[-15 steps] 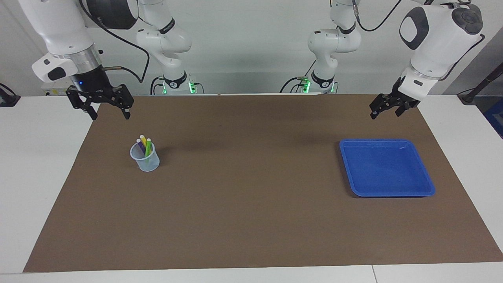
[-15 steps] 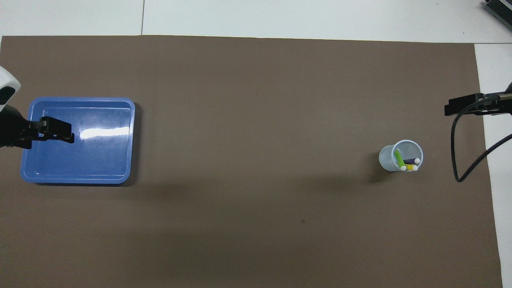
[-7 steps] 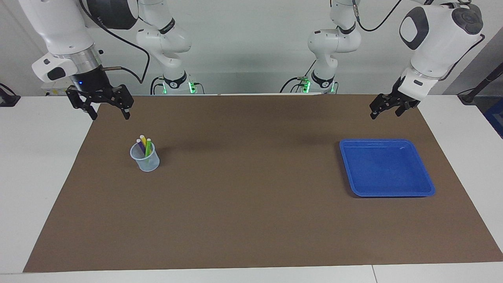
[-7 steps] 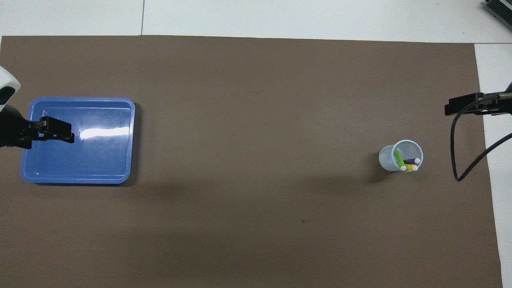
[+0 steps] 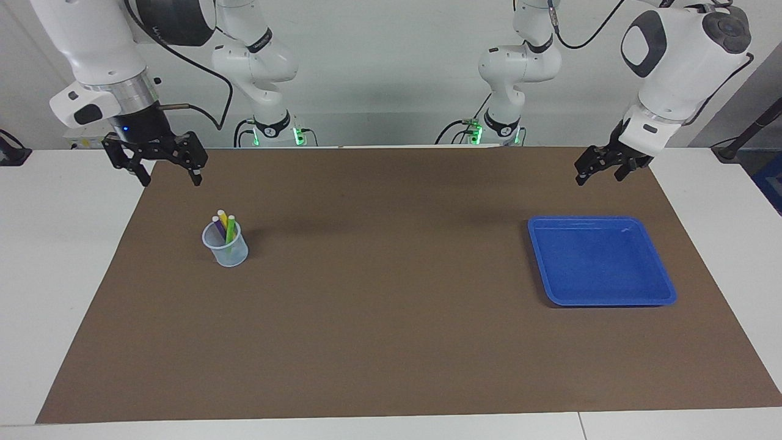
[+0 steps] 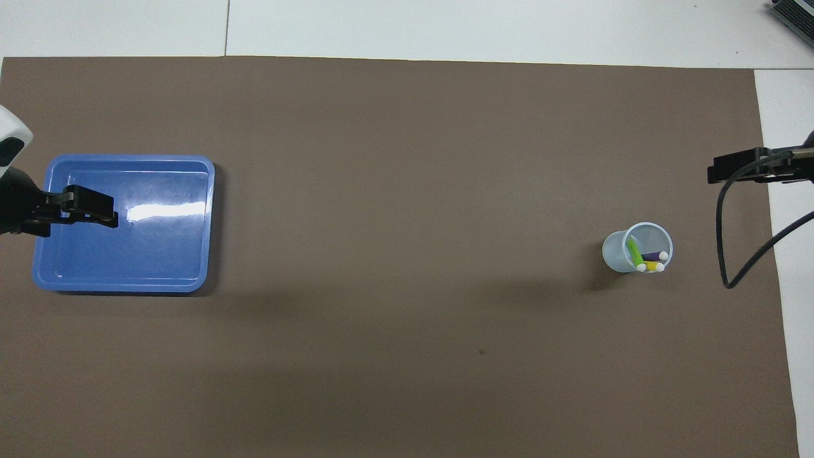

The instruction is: Right arm passes pens to left for tray arrangement

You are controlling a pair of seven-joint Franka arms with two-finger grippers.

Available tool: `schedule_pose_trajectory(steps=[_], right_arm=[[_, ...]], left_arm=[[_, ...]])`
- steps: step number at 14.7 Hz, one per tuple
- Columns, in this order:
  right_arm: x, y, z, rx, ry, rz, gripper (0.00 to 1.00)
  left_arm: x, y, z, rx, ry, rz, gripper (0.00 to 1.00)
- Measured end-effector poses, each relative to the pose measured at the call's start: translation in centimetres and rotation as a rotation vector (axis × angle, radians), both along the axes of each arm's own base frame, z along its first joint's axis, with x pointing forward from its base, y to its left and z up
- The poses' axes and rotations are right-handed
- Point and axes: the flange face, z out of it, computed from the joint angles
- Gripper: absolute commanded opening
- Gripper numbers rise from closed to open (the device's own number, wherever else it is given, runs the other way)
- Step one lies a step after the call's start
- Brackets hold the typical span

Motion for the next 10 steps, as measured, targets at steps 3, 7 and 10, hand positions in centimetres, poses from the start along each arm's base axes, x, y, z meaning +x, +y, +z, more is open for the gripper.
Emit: schedule_pose_trajectory(steps=[3,7,10], right_arm=[[0.0,0.11,0.0,-0.003,0.0,0.002,1.0],[0.0,0.1,-0.04,-0.004,0.001,0.002,1.0],[0.0,0.1,-0.17,-0.003,0.003,-0.006,1.0]], left_arm=[[0.0,0.0,0.0,0.0,0.0,0.0,1.0],[0.0,0.0,0.0,0.0,0.0,0.0,1.0],[0.0,0.0,0.0,0.0,0.0,0.0,1.0]])
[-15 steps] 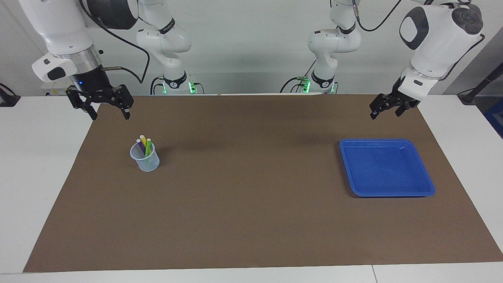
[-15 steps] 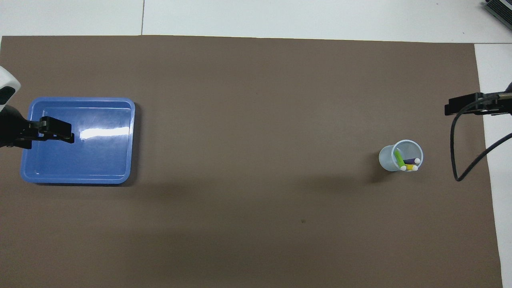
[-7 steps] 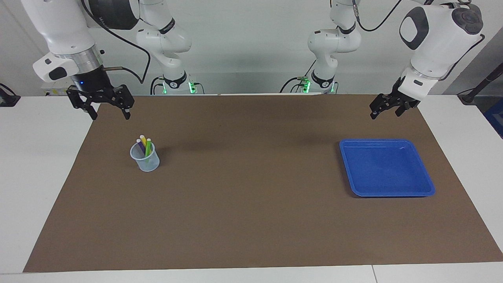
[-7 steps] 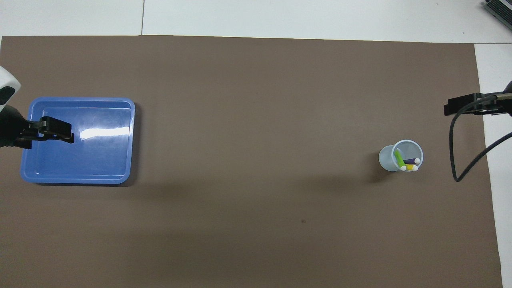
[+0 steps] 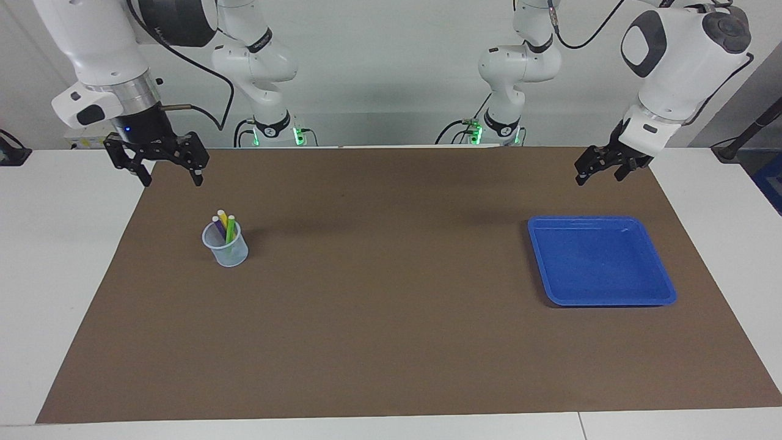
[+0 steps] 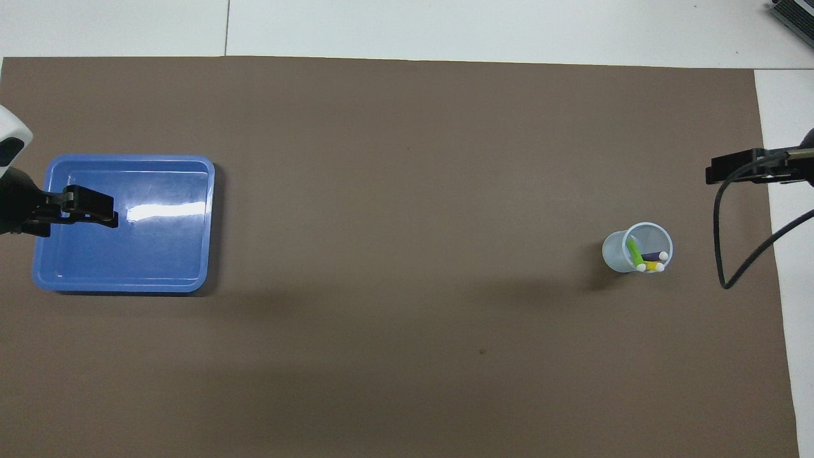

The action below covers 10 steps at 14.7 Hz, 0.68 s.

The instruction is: Right arm passes pens to left for tray arrangement

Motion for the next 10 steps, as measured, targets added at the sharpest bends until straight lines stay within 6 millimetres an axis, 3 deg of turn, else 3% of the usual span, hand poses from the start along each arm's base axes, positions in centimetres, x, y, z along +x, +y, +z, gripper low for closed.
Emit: schedule_pose_trajectory(steps=[4,10], right_arm=[[0.0,0.2,-0.3,0.002,0.007,-0.015,1.0],[-0.9,1.4,-3.2,0.003,0.035,0.005,1.0]], left_arm=[[0.0,0.0,0.0,0.0,0.0,0.0,1.0],[0.0,0.0,0.0,0.0,0.0,0.0,1.0]])
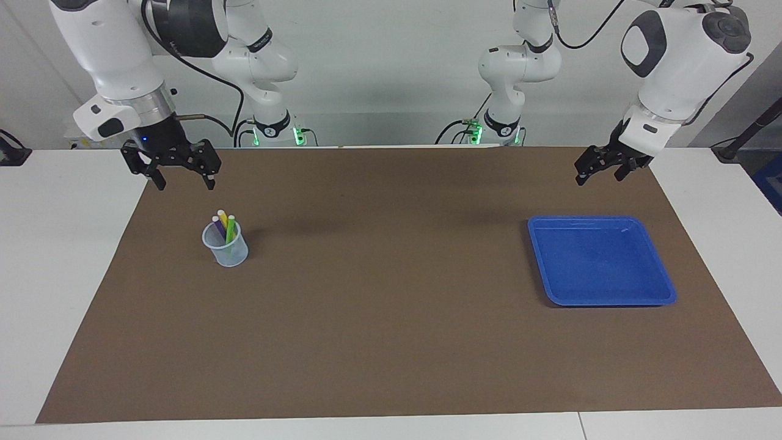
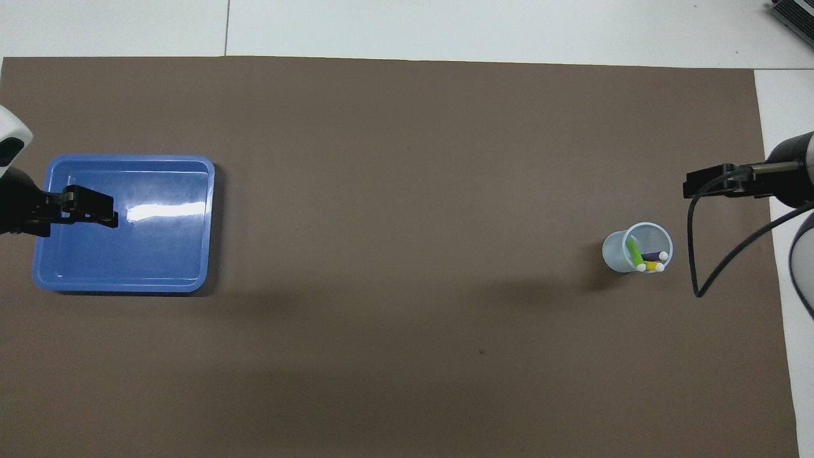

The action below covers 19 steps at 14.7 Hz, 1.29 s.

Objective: Right arm passes pens to left for tray arrangement
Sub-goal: 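Reach the right gripper into the white cup and grasp the purple pen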

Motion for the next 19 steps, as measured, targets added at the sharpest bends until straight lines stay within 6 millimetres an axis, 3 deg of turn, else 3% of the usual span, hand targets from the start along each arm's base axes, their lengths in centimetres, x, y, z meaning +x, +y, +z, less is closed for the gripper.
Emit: schedule_pose_trajectory(steps=[5,19], right_arm=[[-1.3,0.4,-3.1,-0.002,0.013,0.007,1.0],[-2.1,0.3,-10.2,-0.004,0.051,0.034,0.97]], left_arm=[[0.0,0.0,0.0,0.0,0.0,0.0,1.0],[0.0,0.0,0.0,0.0,0.0,0.0,1.0]])
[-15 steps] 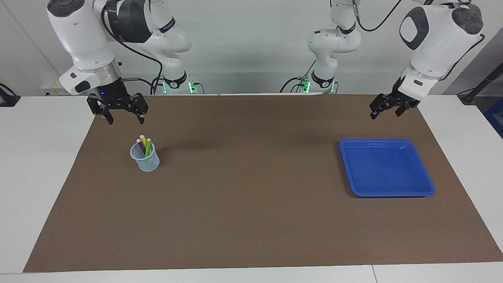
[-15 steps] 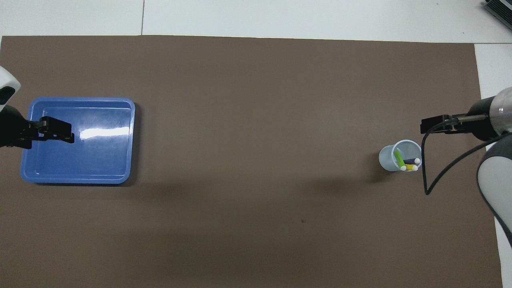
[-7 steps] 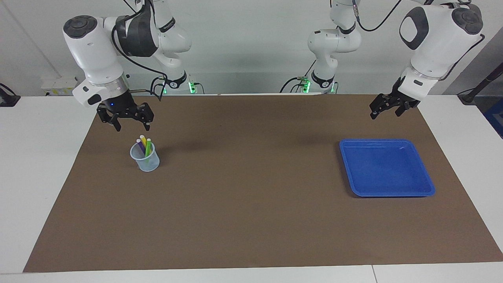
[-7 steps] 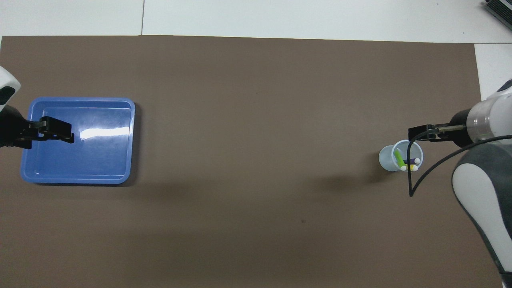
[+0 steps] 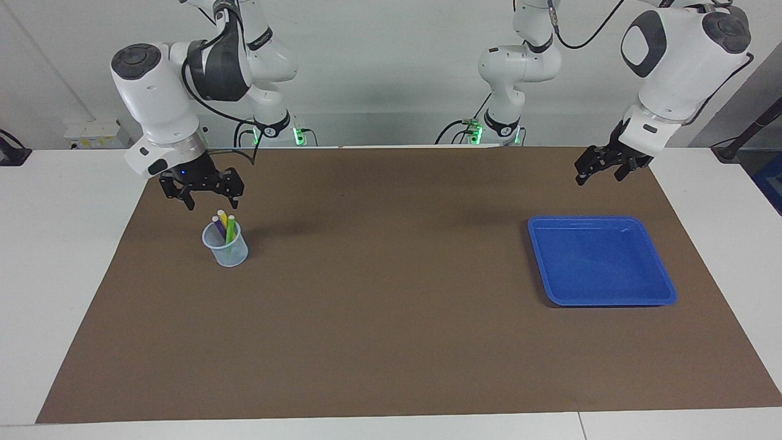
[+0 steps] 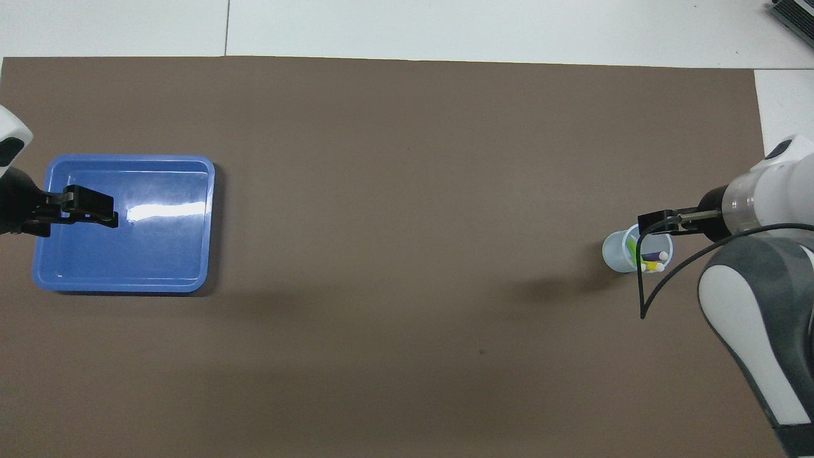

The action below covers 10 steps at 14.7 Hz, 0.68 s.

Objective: Right arm passes pens to left for tray arrangement
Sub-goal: 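Reach the right gripper into the white cup and grasp the purple pen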

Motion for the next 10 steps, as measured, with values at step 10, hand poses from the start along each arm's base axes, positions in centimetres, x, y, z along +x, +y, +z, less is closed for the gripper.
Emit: schedule_pose_trajectory(steps=[10], right_arm=[[-0.3,-1.2,-5.5,0.002,0.041,0.039,0.95]], left_arm=[[0.0,0.0,0.0,0.0,0.0,0.0,1.0]])
